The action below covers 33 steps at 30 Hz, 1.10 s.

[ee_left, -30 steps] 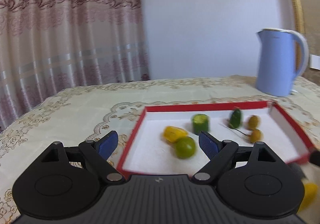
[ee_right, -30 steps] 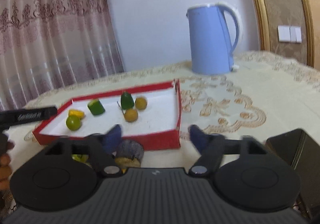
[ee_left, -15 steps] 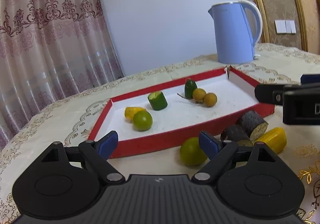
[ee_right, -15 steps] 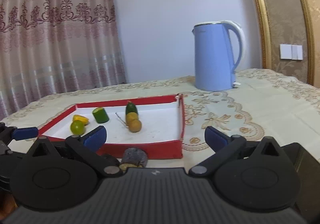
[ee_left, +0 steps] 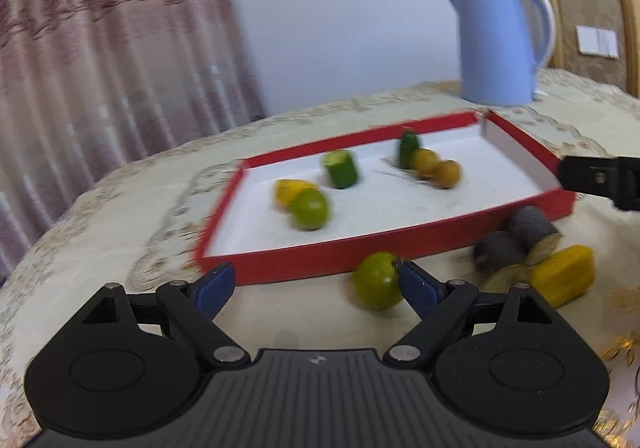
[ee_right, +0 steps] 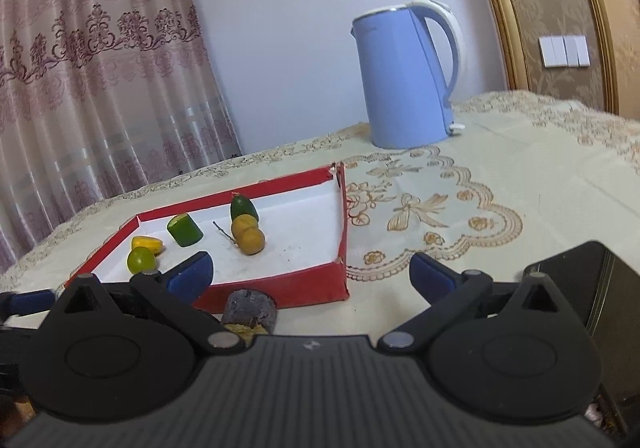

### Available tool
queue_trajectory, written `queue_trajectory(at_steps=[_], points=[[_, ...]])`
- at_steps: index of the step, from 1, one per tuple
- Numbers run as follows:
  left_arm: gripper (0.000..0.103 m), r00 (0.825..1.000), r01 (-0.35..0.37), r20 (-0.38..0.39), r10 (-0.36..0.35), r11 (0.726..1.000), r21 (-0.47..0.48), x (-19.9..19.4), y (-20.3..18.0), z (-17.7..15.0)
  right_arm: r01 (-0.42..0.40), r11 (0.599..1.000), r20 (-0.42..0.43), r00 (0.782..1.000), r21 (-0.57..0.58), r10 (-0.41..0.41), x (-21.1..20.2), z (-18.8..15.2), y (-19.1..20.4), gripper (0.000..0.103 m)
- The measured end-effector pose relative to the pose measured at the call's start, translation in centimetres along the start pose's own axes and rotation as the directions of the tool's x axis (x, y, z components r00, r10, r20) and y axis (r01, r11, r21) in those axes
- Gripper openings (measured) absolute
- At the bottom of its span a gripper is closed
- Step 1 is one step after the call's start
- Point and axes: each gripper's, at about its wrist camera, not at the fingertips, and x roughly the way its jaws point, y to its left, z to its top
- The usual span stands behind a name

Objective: Organize fruits
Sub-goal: 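Move the left gripper toward the green tomato in front of the tray, then close the left gripper on the green tomato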

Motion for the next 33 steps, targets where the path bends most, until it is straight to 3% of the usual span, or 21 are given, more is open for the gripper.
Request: queue_trajectory(at_steps=[5, 9, 14, 18, 26, 30, 33], points=[[0.09, 0.996, 0.086, -0.017, -0.088, 0.993, -0.079, -0.1, 2.5, -0.1, -0.006, 1.0, -0.017, 1.0, 0.022, 0.006, 0.3, 0.0, -0.3, 0.103], [0.09, 0.991, 0.131, -0.017, -0.131, 0.99, -0.047, 0.2, 0.7, 0.3, -0.012, 1.0, -0.015, 1.0, 0.022, 0.013, 0.3, -0.1, -0.3, 0.103], [0.09, 0.991, 0.129, -0.02, -0.129, 0.992, -0.002, 0.6, -1.1, 0.4, -0.015, 0.999, -0.024, 1.0, 0.048, 0.016, 0.4, 0.0, -0.7, 0.103], [0.09, 0.992, 0.09, -0.08, -0.093, 0.995, -0.032, 2.5, -1.1, 0.6, -0.017, 0.998, -0.025, 1.0, 0.056, 0.019, 0.5, 0.0, -0.9, 0.103], [0.089, 0.984, 0.132, -0.108, -0.144, 0.985, -0.113, 3.5, -0.4, 0.7, -0.014, 0.997, -0.046, 0.999, 0.071, 0.017, 0.7, -0.1, -1.1, 0.103], [0.056, 0.973, 0.178, -0.125, -0.193, 0.976, -0.124, 3.7, -0.4, 0.6, -0.013, 0.997, -0.057, 0.998, 0.076, 0.017, 0.9, 0.0, -1.1, 0.103], [0.037, 0.969, 0.2, -0.122, -0.216, 0.971, -0.134, 3.6, -0.2, 0.6, -0.012, 0.997, -0.056, 0.998, 0.076, 0.016, 0.9, -0.1, -1.1, 0.103]])
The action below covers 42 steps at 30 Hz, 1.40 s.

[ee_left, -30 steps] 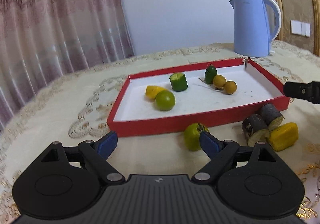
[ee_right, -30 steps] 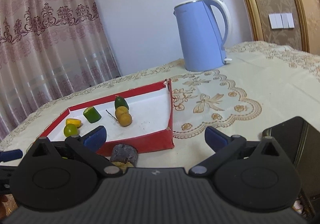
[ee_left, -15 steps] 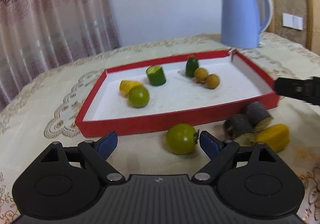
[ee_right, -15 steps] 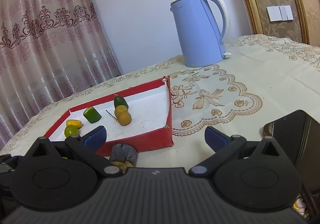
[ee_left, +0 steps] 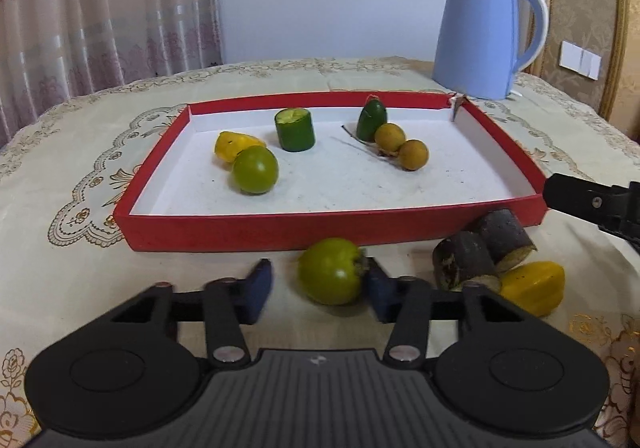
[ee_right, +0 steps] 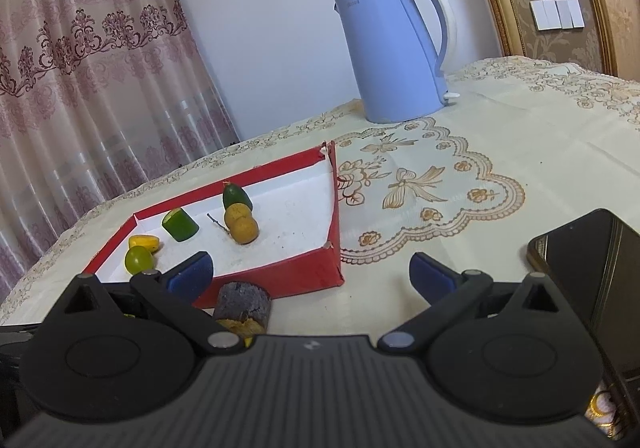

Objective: Organize fruits
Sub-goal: 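Close the left gripper on the green tomato, then lift the green tomato with the left gripper while the right gripper grasps the yellow pepper piece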

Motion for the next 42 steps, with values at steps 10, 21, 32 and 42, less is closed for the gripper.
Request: queue_trajectory(at_steps=[10, 21, 32, 42], points=[[0.034, 0.995, -0.095, 0.025, 0.096, 0.994, -0.061, -2.1, 3.5, -0.9, -0.004, 1.0, -0.001, 1.0, 0.007, 0.004, 0.0, 0.0, -0.2, 0.103], [0.034, 0.978, -0.2, 0.053, 0.2, 0.98, -0.014, -0.7, 3.6, -0.8, -0.009, 1.0, 0.001, 1.0, 0.013, 0.009, 0.0, 0.1, -0.3, 0.103], [0.034, 0.987, -0.15, 0.047, 0.153, 0.987, -0.062, -0.6, 4.6, -0.9, -0.105, 0.946, -0.153, 0.986, -0.307, 0.06, -1.9, -1.0, 4.3, 0.103], [0.034, 0.988, -0.141, 0.048, 0.144, 0.987, -0.072, -0.6, 4.8, -0.9, -0.098, 0.899, -0.209, 0.978, -0.426, 0.007, -0.9, -2.7, 6.5, 0.077]])
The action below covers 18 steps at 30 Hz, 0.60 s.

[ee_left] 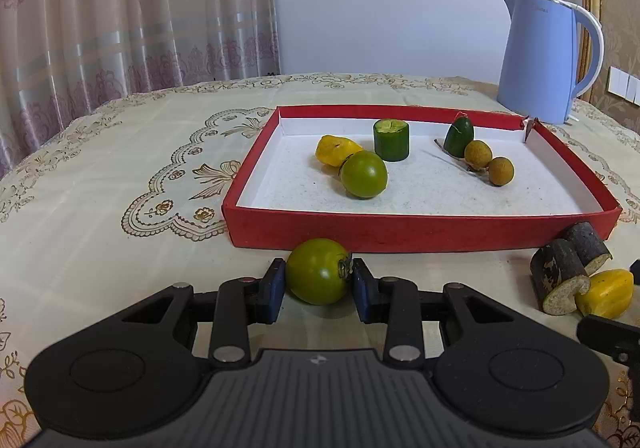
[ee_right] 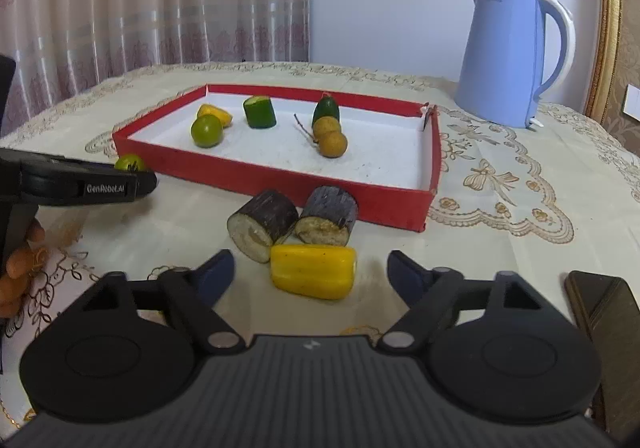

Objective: Organize fruits
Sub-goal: 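Lift the green tomato with the left gripper while the right gripper grasps the yellow pepper piece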

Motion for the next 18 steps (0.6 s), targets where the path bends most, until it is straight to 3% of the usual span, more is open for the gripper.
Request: queue_trajectory(at_steps=[2, 5, 18], points=[[0.034, 1.0, -0.001, 0.0, 0.001, 1.0, 0.001, 0.0, 0.0, 0.0, -0.001, 1.0, -0.016, 1.0, 0.005, 0.001, 0.5, -0.1, -0.1, 0.058], [0.034, 1.0, 0.002, 0.0, -0.002, 1.0, 0.0, 0.0, 0.0, 0.0, 0.002, 1.0, -0.016, 1.0, 0.009, -0.002, 0.8, -0.1, -0.1, 0.045], [0.034, 1.0, 0.017, 0.025, -0.017, 1.0, -0.011, -0.4, 0.2, -0.1, 0.052, 0.995, 0.015, 0.998, 0.08, -0.054, 0.0, -0.3, -2.6, 0.045]])
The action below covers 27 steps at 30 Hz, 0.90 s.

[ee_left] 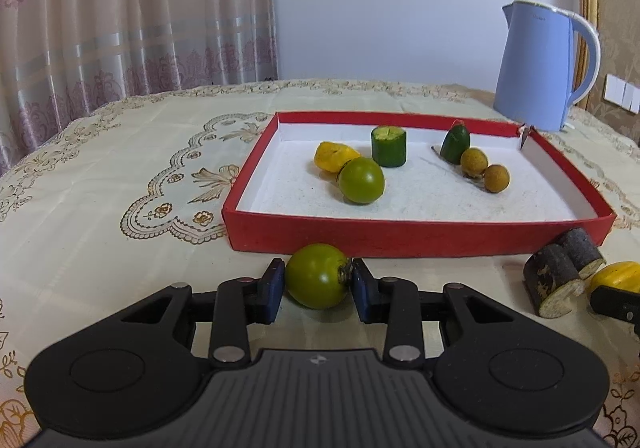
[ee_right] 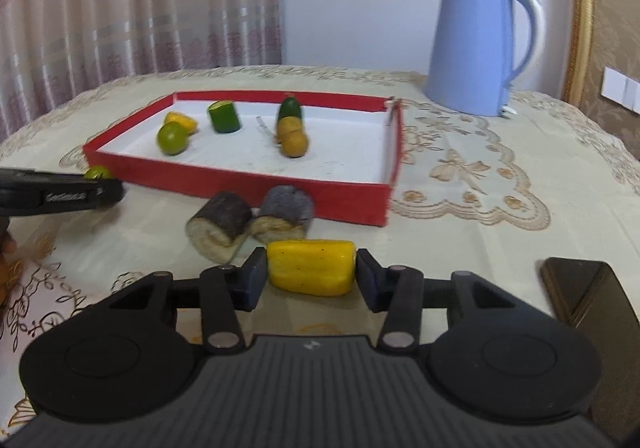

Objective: Organize fruits
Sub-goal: 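Lift the green tomato with the left gripper while the right gripper grasps the yellow pepper piece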

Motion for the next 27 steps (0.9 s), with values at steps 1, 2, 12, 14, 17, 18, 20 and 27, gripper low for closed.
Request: queue_trajectory(at_steps=[1, 2, 12, 14, 17, 18, 20, 27], points=[[0.034, 1.0, 0.004, 0.007, -0.004, 1.0, -0.003, -0.1, 0.0, 0.0, 0.001, 1.0, 0.004, 1.0, 0.012, -0.001, 0.0, 0.0, -0.3, 0.045], [0.034, 1.0, 0.008, 0.01, -0.008, 1.0, -0.006, -0.2, 0.1, 0.0, -0.004, 1.0, 0.004, 1.0, 0.027, 0.003, 0.0, 0.0, -0.6, 0.045], [0.048, 1.0, 0.007, -0.031, -0.006, 0.999, 0.051, 0.4, -0.7, 0.1, -0.031, 0.997, 0.009, 0.999, 0.074, 0.03, 0.1, -0.1, -1.4, 0.045], [0.065, 0.999, -0.01, -0.035, 0.012, 0.997, 0.071, 0.5, -1.0, 0.2, -0.033, 0.996, 0.004, 0.999, 0.081, 0.033, 0.1, -0.1, -1.5, 0.045], [0.067, 0.999, -0.02, -0.036, 0.023, 0.996, 0.085, 0.7, -1.2, 0.3, -0.032, 0.996, -0.005, 0.999, 0.087, 0.033, 0.3, -0.1, -1.6, 0.045], [0.067, 0.999, -0.019, -0.037, 0.022, 0.996, 0.084, 0.7, -1.3, 0.3, -0.031, 0.996, -0.006, 0.999, 0.089, 0.032, 0.2, -0.1, -1.6, 0.045], [0.067, 0.999, -0.015, -0.04, 0.018, 0.997, 0.074, 0.8, -1.2, 0.4, -0.032, 0.995, -0.011, 0.999, 0.092, 0.034, 0.4, 0.0, -1.6, 0.046], [0.035, 1.0, 0.008, -0.031, -0.006, 0.998, 0.057, 0.6, -0.9, 0.3, -0.031, 0.996, -0.017, 0.999, 0.089, 0.032, 0.4, 0.0, -1.6, 0.047]])
